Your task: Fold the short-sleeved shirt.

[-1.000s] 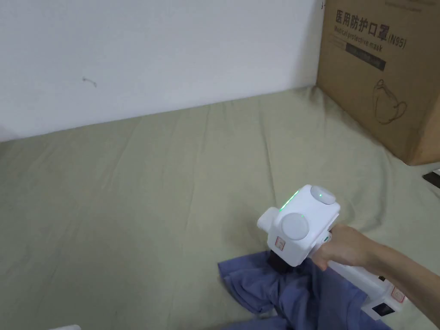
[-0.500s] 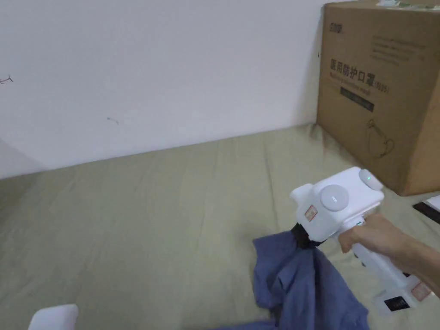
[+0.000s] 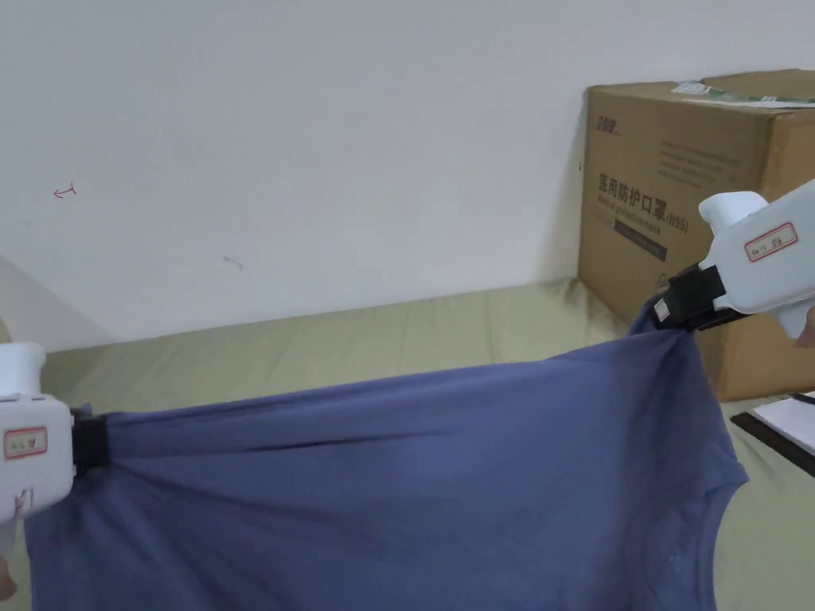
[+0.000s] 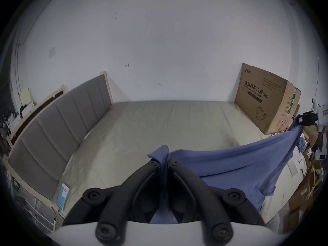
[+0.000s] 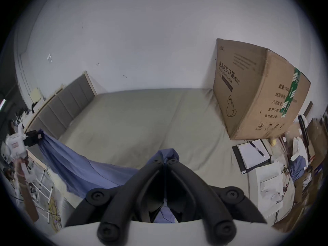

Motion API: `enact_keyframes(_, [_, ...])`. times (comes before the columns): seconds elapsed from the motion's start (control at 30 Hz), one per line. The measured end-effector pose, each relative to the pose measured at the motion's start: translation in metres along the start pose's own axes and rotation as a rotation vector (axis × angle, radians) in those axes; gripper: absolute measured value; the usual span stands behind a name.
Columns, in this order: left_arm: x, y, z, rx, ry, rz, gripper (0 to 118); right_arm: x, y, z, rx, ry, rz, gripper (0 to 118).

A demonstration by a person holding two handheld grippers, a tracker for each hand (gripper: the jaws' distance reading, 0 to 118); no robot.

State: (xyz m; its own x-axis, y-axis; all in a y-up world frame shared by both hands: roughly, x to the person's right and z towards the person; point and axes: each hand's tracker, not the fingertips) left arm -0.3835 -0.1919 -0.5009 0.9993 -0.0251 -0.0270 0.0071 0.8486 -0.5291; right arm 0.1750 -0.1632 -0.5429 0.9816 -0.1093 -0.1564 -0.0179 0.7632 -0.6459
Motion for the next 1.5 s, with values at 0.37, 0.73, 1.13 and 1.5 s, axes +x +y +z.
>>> enact_keyframes(0.37, [-0.003, 0.079, -0.014, 0.057, -0.021, 0.014, 4, -0.005, 0.068, 0.019, 0.139, -0.016, -0.113, 0])
enact_keyframes(0.73, [0.009, 0.252, -0.058, 0.182, 0.008, -0.020, 4, -0.010, 0.248, 0.041, 0.311, -0.104, -0.164, 0])
enact_keyframes(1.13, [0.025, 0.366, -0.092, 0.337, 0.062, -0.028, 4, -0.032, 0.338, 0.090, 0.454, -0.190, -0.110, 0])
enact_keyframes(1.5, [0.023, 0.315, -0.201, 0.269, 0.138, -0.096, 4, -0.026, 0.332, -0.034, 0.315, -0.199, -0.093, 0])
